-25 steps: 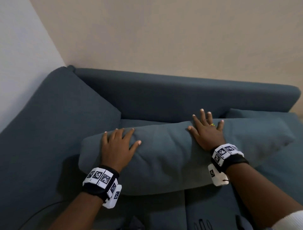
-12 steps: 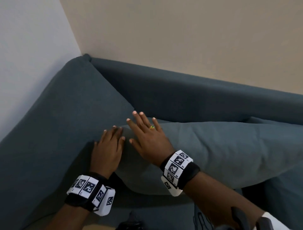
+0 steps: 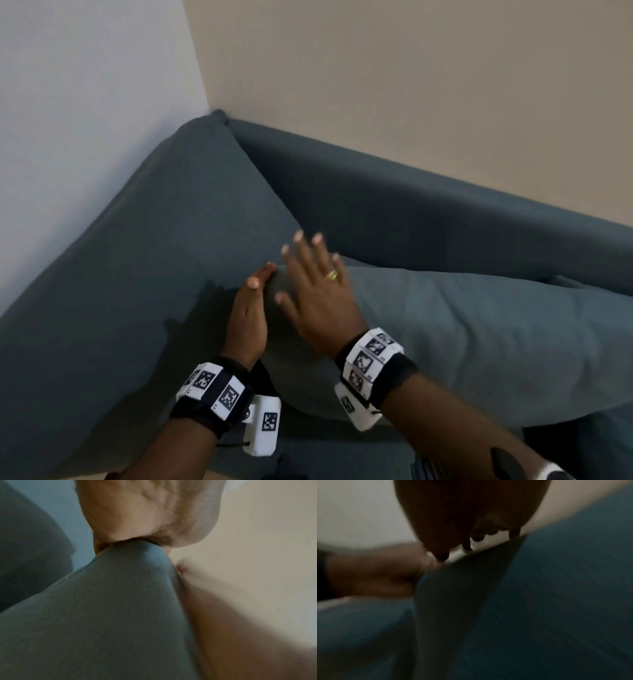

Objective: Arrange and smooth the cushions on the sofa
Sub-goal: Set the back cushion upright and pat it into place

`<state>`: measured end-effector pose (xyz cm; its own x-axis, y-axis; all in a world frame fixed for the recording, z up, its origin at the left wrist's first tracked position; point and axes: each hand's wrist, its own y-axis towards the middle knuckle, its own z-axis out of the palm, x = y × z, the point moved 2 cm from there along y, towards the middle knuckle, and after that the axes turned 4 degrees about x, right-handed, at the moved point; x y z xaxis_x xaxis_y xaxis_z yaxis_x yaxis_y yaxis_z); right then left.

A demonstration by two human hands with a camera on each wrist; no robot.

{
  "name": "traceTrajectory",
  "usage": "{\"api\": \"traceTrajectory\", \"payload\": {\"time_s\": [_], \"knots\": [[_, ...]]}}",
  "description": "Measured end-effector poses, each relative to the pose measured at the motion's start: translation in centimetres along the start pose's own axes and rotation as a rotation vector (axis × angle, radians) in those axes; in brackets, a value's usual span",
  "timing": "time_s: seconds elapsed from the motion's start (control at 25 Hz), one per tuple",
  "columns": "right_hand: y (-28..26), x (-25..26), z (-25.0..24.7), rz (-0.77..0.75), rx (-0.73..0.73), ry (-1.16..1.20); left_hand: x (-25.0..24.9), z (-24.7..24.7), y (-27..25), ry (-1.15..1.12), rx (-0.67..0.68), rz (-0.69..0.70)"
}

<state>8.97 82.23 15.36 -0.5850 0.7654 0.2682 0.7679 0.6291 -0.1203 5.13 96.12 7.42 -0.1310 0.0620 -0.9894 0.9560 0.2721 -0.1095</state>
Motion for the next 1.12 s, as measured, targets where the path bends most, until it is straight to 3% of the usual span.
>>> {"api": "traceTrajectory", "payload": {"time_s": [0.04,0.08,0.12,0.16,0.24,0.28,0.36,0.4,0.44,0.48,0.56,0.72,0.8,0.88,1.0,1.04,1.12], "knots": [[-0.7,0.1,2.5,-0.024,0.169,-0.103,0.4,0.1,-0.2,0.028,-0.003,0.001],[-0.9,-0.2,3.2,-0.041,0.21,-0.132,0.7,0.1,-0.4,0.108,-0.012,0.019],[-0.1,-0.8,2.3,-0.039,0.136,-0.115,0.9,-0.2,-0.4,0.209,-0.027,0.062],[0.7,-1.2,0.1,-0.014,-0.039,-0.052,1.2,-0.6,-0.6,0.29,-0.042,0.107],[0.1,-3.1,-2.5,0.135,-0.263,0.02,1.2,-1.0,-0.6,0.424,-0.004,0.137],[-1.1,-3.8,-2.1,0.151,-0.217,-0.006,0.9,-0.9,-0.5,0.498,0.03,0.107],[-4.0,-4.7,1.5,0.08,0.111,-0.112,-0.1,0.2,-0.6,0.775,0.097,0.008],[-4.9,-5.5,2.3,0.062,0.207,-0.112,-0.7,0.6,-0.8,0.909,0.111,-0.018],[-5.0,-6.9,1.2,0.067,0.155,-0.088,-1.6,1.3,-0.9,0.981,0.091,-0.009],[-4.6,-8.4,-0.6,0.085,-0.006,-0.064,-2.3,1.7,-1.0,0.992,0.053,-0.021],[-5.8,-11.4,-3.2,0.231,-0.209,-0.058,-3.3,2.6,-1.6,0.996,0.03,-0.088],[-10.6,-13.7,1.9,0.177,0.238,-0.188,-4.6,6.2,-1.9,1.178,0.096,-0.19],[-10.0,-15.5,-1.2,0.161,0.044,-0.169,-5.3,8.0,-1.5,1.318,0.089,-0.187],[-10.0,-18.2,-3.8,0.283,-0.152,-0.145,-5.9,9.5,-1.1,1.371,0.074,-0.12],[-13.3,-19.7,0.3,0.283,0.172,-0.165,-5.9,13.8,-1.1,1.454,0.17,-0.03],[-13.6,-20.1,0.9,0.287,0.172,-0.152,-5.8,15.7,-1.2,1.478,0.216,-0.01],[-12.7,-21.3,-2.1,0.276,-0.021,-0.152,-5.5,18.6,-1.3,1.487,0.235,0.023]]}}
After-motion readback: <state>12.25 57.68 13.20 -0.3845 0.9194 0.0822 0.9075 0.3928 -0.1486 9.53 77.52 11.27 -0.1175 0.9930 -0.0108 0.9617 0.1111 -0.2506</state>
